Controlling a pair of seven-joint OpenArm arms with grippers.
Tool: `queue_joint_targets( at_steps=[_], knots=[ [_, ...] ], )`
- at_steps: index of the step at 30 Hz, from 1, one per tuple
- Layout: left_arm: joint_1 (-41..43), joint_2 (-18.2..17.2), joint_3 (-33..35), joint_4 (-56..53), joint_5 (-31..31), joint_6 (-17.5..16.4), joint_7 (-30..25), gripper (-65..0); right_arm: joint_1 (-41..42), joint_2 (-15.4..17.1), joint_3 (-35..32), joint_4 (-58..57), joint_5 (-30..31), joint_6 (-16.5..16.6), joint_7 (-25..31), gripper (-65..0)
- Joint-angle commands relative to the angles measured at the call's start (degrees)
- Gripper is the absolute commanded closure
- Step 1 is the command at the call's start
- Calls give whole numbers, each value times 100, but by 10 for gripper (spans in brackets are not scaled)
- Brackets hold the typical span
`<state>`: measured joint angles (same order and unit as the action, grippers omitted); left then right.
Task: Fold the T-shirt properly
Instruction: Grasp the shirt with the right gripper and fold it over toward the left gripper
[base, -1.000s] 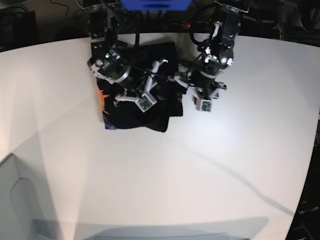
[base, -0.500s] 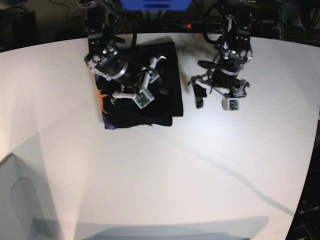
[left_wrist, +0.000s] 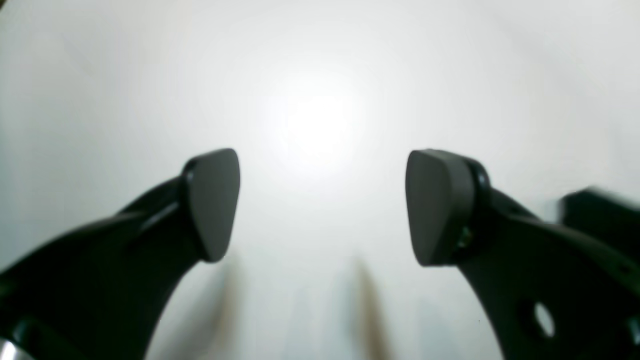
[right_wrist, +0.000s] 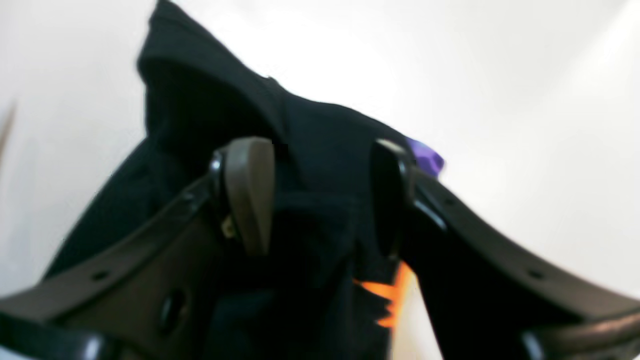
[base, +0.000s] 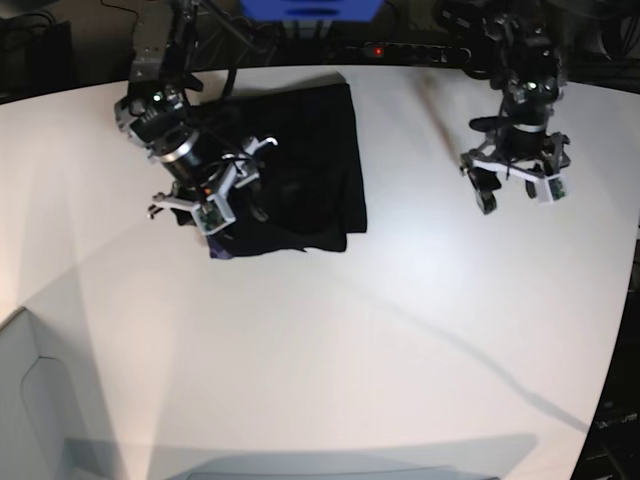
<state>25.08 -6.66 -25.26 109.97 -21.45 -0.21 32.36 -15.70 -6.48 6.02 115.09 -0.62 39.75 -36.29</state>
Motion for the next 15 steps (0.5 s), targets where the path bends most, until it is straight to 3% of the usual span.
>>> queue_joint_targets(
  at_steps=[1,7,15],
  knots=[
    [19,-51,-134,93,-162,-10,-137,-497,89,72,53,91,102,25,135,-320],
    [19,-60,-336,102,-417,-10,-137,-496,-166,195,-9,74,102,25,108,-321],
    [19,-60,-310,110,-417,-10,-137,-496,-728,213,-1160,-164,102,25,135,-318]
  ],
)
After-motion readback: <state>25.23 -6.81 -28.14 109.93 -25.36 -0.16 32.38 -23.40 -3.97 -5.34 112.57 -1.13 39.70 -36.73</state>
